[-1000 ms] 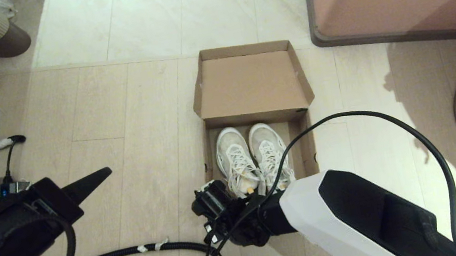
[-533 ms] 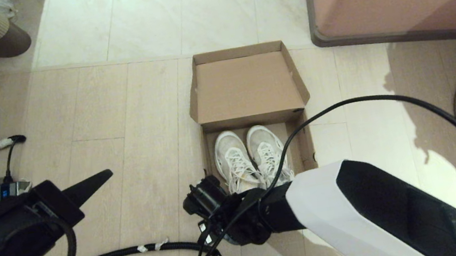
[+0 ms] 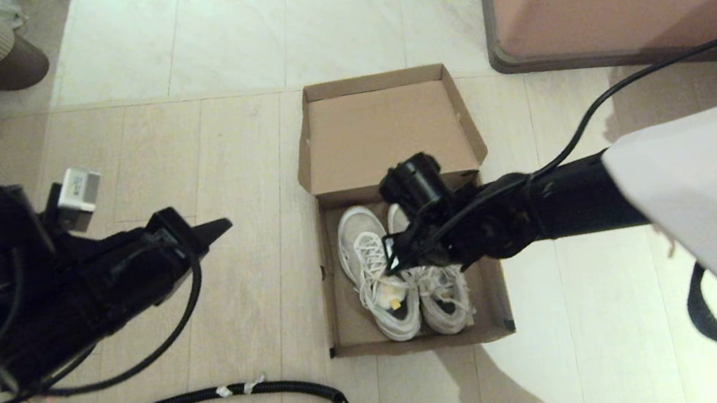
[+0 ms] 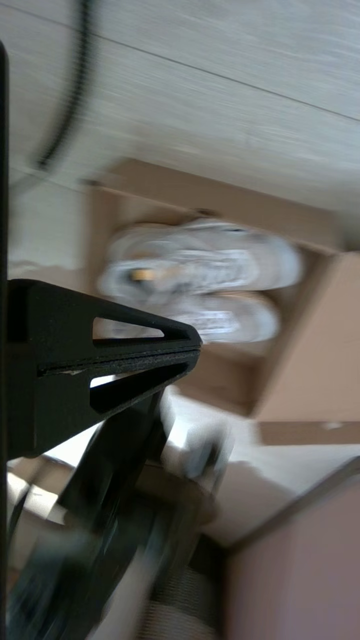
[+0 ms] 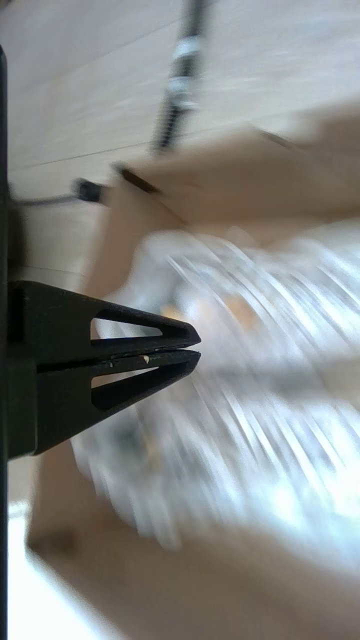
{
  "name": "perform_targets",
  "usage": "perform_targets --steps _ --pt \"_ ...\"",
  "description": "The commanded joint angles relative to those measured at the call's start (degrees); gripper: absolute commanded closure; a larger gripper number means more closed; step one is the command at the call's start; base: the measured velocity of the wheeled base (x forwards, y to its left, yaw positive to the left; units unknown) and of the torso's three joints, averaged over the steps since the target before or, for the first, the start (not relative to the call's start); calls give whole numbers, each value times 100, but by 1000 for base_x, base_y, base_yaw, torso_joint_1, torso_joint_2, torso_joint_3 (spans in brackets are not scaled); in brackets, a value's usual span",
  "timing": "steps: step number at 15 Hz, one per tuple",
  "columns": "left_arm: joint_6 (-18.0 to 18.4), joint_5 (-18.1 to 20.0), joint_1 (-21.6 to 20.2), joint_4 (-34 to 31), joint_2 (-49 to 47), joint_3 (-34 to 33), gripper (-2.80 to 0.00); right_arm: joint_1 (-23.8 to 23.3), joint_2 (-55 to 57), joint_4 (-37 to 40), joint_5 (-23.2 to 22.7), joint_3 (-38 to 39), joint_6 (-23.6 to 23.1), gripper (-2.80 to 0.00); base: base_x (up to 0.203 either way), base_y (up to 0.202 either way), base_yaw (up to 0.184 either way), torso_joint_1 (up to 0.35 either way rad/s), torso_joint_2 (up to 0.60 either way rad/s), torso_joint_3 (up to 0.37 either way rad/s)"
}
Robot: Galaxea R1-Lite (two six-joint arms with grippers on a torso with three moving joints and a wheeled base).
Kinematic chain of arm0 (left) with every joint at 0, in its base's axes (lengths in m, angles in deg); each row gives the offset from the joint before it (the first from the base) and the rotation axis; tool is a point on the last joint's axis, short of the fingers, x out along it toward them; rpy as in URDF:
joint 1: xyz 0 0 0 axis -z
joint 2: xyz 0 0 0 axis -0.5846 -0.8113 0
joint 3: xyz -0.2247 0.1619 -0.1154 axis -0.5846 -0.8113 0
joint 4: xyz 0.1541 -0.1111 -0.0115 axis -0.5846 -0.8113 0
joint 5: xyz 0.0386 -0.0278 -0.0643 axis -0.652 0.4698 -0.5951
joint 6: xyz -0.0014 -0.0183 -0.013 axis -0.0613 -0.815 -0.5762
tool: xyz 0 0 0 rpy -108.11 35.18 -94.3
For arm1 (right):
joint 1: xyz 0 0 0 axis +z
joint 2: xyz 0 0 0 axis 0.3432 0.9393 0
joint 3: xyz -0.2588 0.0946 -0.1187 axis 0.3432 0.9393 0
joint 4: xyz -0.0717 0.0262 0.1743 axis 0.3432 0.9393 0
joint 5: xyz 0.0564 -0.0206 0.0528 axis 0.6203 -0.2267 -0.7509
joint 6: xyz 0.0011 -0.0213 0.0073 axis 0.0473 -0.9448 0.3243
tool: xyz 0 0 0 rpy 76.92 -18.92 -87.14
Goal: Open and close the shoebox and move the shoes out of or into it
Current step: Close the shoe box
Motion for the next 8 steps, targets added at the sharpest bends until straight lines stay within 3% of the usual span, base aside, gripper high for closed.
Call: perform_targets --steps 1,3,5,8 --pt "-72 103 -215 33 -1356 889 0 -711 -729 56 -727 80 -83 0 0 0 0 0 0 0" --pt "-175 262 -440 48 -2440 2124 0 -1538 -1006 158 -1838 101 -390 0 0 0 0 0 0 0" --pt "-240 383 -628 66 -3327 3276 0 -2214 -1058 158 -2262 -43 -604 0 0 0 0 0 0 0" --pt "-485 471 -711 97 -4140 4372 0 -2930 -1003 141 -2843 -213 -712 0 0 0 0 0 0 0"
